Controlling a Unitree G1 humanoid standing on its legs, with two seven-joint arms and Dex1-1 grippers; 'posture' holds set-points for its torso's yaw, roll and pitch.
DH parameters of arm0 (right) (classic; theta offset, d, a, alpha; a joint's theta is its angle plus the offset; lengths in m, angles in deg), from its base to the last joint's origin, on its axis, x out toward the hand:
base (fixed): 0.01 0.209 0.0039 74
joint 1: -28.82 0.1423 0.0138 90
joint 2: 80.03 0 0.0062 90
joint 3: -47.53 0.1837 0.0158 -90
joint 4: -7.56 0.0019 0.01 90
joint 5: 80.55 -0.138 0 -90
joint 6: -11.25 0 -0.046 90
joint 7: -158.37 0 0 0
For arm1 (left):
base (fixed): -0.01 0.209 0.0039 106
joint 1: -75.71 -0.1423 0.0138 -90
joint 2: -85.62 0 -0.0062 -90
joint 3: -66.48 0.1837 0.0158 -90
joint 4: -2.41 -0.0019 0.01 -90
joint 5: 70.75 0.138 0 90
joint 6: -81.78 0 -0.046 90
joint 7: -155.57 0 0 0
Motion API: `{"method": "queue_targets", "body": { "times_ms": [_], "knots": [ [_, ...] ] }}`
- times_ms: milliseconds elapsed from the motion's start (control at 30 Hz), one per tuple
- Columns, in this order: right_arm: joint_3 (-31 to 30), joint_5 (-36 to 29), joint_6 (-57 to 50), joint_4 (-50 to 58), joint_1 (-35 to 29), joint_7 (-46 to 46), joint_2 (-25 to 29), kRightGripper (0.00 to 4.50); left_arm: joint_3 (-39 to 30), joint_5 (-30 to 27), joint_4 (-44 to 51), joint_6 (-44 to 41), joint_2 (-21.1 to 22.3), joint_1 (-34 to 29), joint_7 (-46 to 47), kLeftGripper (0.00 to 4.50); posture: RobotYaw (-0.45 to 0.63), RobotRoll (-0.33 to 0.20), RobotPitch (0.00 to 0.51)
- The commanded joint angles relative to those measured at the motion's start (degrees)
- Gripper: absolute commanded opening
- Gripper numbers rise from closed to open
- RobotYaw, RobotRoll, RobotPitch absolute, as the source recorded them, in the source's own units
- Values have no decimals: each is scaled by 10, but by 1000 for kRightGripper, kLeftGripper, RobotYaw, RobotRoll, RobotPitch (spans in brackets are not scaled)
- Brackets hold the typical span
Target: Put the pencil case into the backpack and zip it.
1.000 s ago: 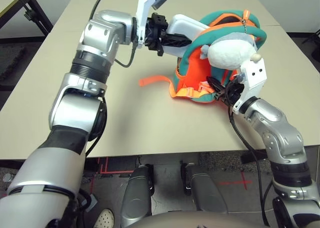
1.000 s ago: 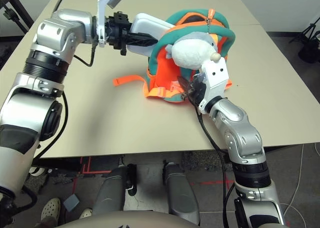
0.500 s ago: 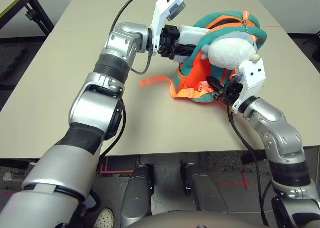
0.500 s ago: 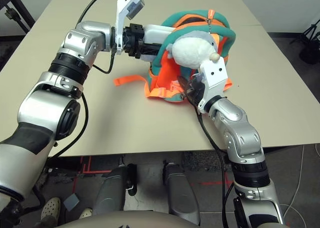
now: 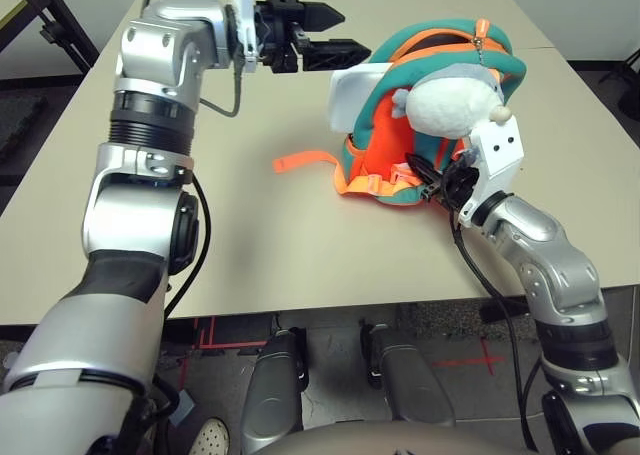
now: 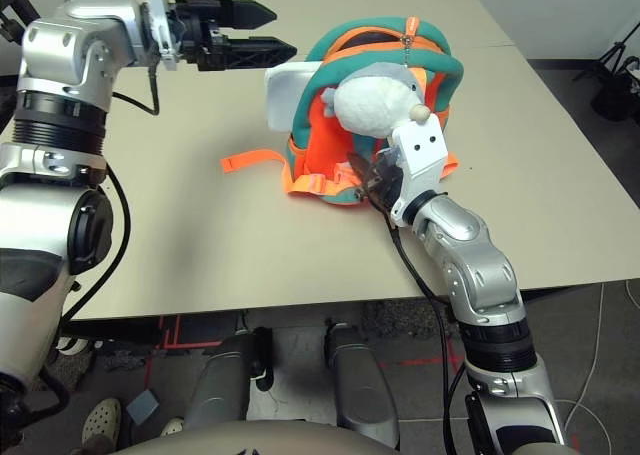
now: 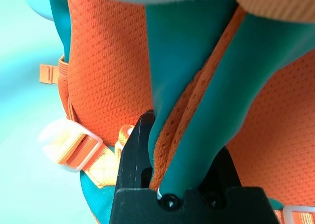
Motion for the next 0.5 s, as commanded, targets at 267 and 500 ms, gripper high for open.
{"method": "queue_targets", "body": {
  "times_ms": [267,500],
  "knots": [
    [-18,6,-15,-23,-10,11,-3,661,10,-31,141,-96,53,-82,3,4331,-112,0,191],
    [-21,7,-12,-26,-9,12,-5,661,32,-35,192,-132,84,-134,6,1995,-108,0,189]
  ]
}}
